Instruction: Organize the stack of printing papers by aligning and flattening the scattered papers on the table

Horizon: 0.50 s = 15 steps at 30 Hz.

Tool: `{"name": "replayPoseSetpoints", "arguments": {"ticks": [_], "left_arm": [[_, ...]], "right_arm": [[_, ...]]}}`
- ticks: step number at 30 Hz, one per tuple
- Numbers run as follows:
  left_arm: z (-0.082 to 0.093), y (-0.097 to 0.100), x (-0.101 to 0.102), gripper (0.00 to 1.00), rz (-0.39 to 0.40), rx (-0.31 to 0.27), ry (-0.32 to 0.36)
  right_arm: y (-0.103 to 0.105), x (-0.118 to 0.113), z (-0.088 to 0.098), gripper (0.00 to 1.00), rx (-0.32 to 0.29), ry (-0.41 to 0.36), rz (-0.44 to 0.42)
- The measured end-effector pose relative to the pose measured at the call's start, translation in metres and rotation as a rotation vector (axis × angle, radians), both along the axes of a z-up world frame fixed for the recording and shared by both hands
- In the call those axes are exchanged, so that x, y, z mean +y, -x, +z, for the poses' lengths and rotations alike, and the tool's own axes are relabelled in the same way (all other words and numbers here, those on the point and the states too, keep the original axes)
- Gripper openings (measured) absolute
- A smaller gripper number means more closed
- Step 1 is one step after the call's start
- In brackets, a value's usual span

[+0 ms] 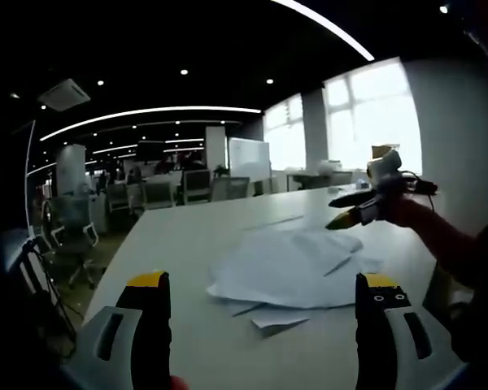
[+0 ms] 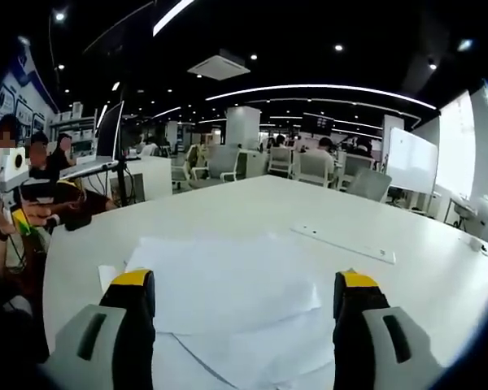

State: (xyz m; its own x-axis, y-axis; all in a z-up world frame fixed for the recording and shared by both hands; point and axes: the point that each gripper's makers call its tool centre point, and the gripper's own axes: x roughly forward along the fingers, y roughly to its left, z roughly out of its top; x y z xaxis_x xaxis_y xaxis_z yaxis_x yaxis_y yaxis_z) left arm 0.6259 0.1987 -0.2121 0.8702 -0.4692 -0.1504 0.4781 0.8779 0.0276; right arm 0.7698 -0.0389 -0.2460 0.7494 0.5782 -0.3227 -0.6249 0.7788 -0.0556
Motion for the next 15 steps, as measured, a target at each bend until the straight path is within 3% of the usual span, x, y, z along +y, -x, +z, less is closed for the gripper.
{"name": "replayPoseSetpoints", "arguments": {"ticks": [15], "left_arm": [[0.0013, 0.0009, 0.0010, 0.97, 0.002, -0.003, 0.008]], "right_arm": [[-0.0096, -0.0007, -0.0070, 0.86, 0.014, 0.002, -0.010]]}}
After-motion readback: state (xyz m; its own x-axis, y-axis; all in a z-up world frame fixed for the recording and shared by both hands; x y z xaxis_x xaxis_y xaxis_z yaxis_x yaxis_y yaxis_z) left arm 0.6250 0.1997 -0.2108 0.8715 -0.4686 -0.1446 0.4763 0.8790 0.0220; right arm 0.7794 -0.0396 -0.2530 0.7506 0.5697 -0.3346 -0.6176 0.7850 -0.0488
